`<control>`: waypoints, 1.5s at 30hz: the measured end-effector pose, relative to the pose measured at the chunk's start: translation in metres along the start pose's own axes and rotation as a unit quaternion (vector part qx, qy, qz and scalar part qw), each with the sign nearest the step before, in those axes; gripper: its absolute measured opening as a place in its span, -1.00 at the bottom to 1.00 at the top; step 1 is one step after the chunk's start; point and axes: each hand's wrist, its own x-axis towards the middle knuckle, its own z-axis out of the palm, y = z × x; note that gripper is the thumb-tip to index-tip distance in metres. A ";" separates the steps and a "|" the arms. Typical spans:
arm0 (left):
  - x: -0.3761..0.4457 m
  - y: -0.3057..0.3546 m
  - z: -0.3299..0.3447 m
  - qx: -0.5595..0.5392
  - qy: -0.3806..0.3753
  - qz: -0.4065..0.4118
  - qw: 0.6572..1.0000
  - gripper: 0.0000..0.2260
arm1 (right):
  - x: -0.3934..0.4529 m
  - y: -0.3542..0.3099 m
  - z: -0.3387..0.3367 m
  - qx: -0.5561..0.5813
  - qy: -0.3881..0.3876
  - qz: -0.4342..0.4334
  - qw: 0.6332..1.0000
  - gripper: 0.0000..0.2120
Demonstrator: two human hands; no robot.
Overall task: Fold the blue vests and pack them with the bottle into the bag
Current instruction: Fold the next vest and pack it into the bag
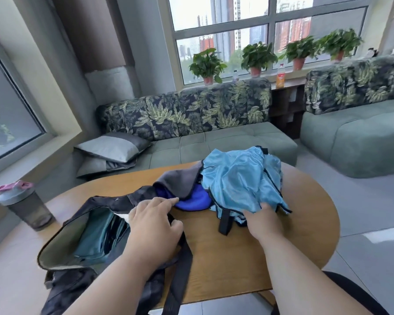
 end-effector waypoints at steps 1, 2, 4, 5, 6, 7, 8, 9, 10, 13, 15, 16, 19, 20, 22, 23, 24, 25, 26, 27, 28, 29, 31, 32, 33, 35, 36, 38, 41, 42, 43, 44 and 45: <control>-0.002 -0.001 0.000 -0.005 -0.003 0.001 1.000 -0.50 | 0.002 0.001 0.001 0.006 0.009 -0.002 1.000 -0.74; -0.004 -0.002 0.000 -0.010 -0.004 0.001 1.000 -0.51 | 0.004 0.000 0.002 0.017 0.017 -0.009 1.000 -0.80; -0.008 -0.005 -0.001 -0.024 0.000 0.006 1.000 -0.52 | 0.002 -0.004 0.001 0.043 0.033 -0.029 0.998 -0.78; -0.010 -0.007 -0.001 -0.030 0.005 0.008 1.000 -0.52 | -0.001 -0.006 0.000 0.056 0.039 -0.036 0.997 -0.76; -0.013 -0.009 -0.001 -0.034 0.008 0.008 0.999 -0.52 | -0.004 -0.009 -0.001 0.065 0.041 -0.042 0.996 -0.75; -0.014 -0.010 0.000 -0.034 0.009 0.007 0.999 -0.53 | -0.007 -0.011 -0.004 0.072 0.040 -0.047 0.995 -0.73; -0.016 -0.012 0.001 -0.031 0.008 0.008 0.999 -0.54 | -0.013 -0.013 -0.006 0.076 0.032 -0.049 0.995 -0.71; -0.018 -0.014 0.002 -0.029 0.006 0.010 1.000 -0.55 | -0.019 -0.016 -0.010 0.077 0.023 -0.050 0.995 -0.68; -0.019 -0.014 0.002 -0.028 0.003 0.011 1.000 -0.55 | -0.023 -0.018 -0.013 0.074 0.016 -0.051 0.996 -0.64; -0.024 -0.017 0.001 -0.023 -0.017 0.013 1.000 -0.55 | -0.039 -0.026 -0.020 0.043 0.030 -0.063 0.997 -0.49; -0.027 -0.021 0.002 -0.004 -0.025 0.013 1.000 -0.51 | -0.046 -0.026 -0.019 0.033 0.047 -0.097 0.994 -0.47; -0.030 -0.023 0.002 0.013 -0.022 0.007 1.000 -0.49 | -0.049 -0.026 -0.017 0.033 0.044 -0.120 0.991 -0.48; -0.038 -0.025 0.007 0.048 0.009 0.006 0.999 -0.50 | -0.062 -0.031 -0.019 0.097 -0.009 -0.158 0.983 -0.48; -0.041 -0.024 0.008 0.054 0.012 0.010 0.998 -0.50 | -0.067 -0.034 -0.020 0.136 -0.041 -0.158 0.977 -0.47; -0.045 -0.021 0.010 0.055 -0.004 0.023 0.998 -0.48 | -0.082 -0.043 -0.022 0.204 -0.111 -0.155 0.960 -0.41; -0.047 -0.019 0.011 0.050 -0.012 0.029 0.998 -0.45 | -0.090 -0.048 -0.022 0.226 -0.146 -0.160 0.950 -0.34; -0.049 -0.016 0.011 0.042 -0.019 0.033 0.998 -0.40 | -0.098 -0.053 -0.022 0.243 -0.174 -0.168 0.939 -0.24; -0.051 -0.013 0.010 0.035 -0.021 0.042 0.998 -0.36 | -0.106 -0.057 -0.022 0.255 -0.192 -0.173 0.932 -0.15; -0.054 -0.008 0.009 0.027 -0.018 0.053 0.998 -0.33 | -0.112 -0.061 -0.021 0.272 -0.204 -0.178 0.924 -0.11; -0.055 -0.004 0.010 0.012 -0.013 0.067 0.998 -0.34 | -0.121 -0.066 -0.022 0.287 -0.214 -0.184 0.916 -0.11; -0.056 0.001 0.009 -0.011 -0.008 0.076 0.997 -0.39 | -0.128 -0.070 -0.024 0.299 -0.227 -0.189 0.907 -0.12; -0.057 0.004 0.009 -0.039 0.000 0.083 0.996 -0.48 | -0.133 -0.073 -0.025 0.313 -0.241 -0.193 0.898 -0.14; -0.057 0.007 0.004 -0.102 0.011 0.092 0.991 -0.67 | -0.142 -0.076 -0.030 0.340 -0.276 -0.192 0.878 -0.22; -0.057 0.006 0.002 -0.142 0.016 0.090 0.986 -0.75 | -0.146 -0.076 -0.033 0.348 -0.290 -0.190 0.871 -0.26; -0.057 0.006 -0.002 -0.202 0.009 0.072 0.977 -0.83 | -0.149 -0.077 -0.036 0.351 -0.295 -0.190 0.868 -0.32; -0.061 0.010 -0.017 -0.380 -0.063 -0.020 0.923 -0.84 | -0.156 -0.076 -0.041 0.352 -0.279 -0.187 0.874 -0.50; -0.062 0.013 -0.025 -0.463 -0.087 -0.068 0.879 -0.81 | -0.159 -0.075 -0.042 0.356 -0.272 -0.184 0.875 -0.56; -0.064 0.019 -0.041 -0.588 -0.094 -0.136 0.792 -0.74 | -0.162 -0.071 -0.042 0.369 -0.274 -0.171 0.871 -0.60; -0.063 0.021 -0.059 -0.681 -0.059 -0.193 0.704 -0.73 | -0.169 -0.065 -0.041 0.351 -0.292 -0.165 0.874 -0.60; -0.063 0.017 -0.064 -0.701 -0.050 -0.199 0.683 -0.74 | -0.173 -0.065 -0.041 0.333 -0.293 -0.163 0.881 -0.63; -0.060 0.015 -0.066 -0.720 -0.043 -0.201 0.663 -0.76 | -0.175 -0.063 -0.042 0.317 -0.297 -0.161 0.886 -0.68; -0.059 0.012 -0.071 -0.738 -0.035 -0.202 0.643 -0.77 | -0.178 -0.061 -0.042 0.298 -0.300 -0.161 0.892 -0.70; -0.058 0.009 -0.075 -0.753 -0.027 -0.212 0.623 -0.78 | -0.181 -0.059 -0.042 0.281 -0.301 -0.165 0.896 -0.69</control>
